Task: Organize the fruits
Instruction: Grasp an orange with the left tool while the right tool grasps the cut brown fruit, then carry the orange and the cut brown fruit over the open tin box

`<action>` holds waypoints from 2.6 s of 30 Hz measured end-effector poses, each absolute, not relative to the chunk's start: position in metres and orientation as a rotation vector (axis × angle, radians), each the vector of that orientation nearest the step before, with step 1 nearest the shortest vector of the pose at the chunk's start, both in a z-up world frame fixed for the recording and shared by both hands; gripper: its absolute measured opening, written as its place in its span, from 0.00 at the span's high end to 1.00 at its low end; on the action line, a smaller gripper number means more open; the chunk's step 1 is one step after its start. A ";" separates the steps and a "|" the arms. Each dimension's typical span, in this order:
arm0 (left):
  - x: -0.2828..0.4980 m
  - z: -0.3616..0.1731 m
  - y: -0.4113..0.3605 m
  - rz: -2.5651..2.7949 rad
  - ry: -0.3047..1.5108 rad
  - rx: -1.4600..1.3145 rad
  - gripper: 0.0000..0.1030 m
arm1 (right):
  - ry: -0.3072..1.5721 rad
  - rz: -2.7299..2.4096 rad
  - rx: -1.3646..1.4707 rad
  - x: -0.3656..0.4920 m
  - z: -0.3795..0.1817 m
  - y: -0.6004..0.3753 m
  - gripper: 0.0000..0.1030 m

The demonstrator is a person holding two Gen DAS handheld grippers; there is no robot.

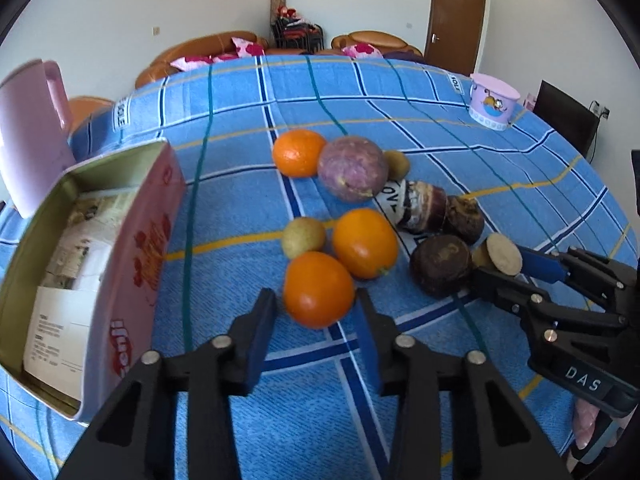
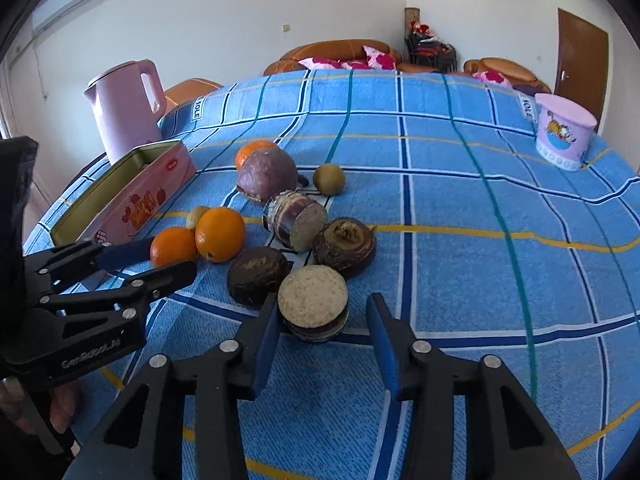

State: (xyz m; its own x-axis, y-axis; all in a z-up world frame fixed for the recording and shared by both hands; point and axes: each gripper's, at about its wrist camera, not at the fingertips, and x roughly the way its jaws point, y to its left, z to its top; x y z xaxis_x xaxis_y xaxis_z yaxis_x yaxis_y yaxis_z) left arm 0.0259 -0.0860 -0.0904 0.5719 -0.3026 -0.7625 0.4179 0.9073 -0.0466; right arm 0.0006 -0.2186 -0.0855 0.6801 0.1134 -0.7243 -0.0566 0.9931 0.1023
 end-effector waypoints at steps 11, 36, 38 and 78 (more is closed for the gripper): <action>0.022 -0.085 -0.074 -0.421 0.824 0.101 0.68 | 0.765 0.089 0.063 -0.006 -0.081 -0.217 0.66; 0.003 -0.067 -0.059 -0.368 0.652 0.055 0.68 | 0.604 0.086 0.026 -0.028 -0.068 -0.213 0.65; 0.002 -0.066 -0.058 -0.364 0.641 0.053 0.68 | 0.591 0.089 0.030 -0.029 -0.067 -0.214 0.66; -0.030 -0.050 -0.053 -0.291 0.442 0.054 0.68 | 0.415 0.090 0.044 -0.057 -0.057 -0.219 0.66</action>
State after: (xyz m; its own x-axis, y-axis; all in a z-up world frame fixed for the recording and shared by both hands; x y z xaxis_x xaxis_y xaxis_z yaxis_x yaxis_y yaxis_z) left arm -0.0299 -0.0534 -0.0503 0.8633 -0.2654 -0.4292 0.2889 0.9573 -0.0109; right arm -0.0570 -0.2194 -0.0567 0.9112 0.0965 -0.4004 -0.0785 0.9950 0.0613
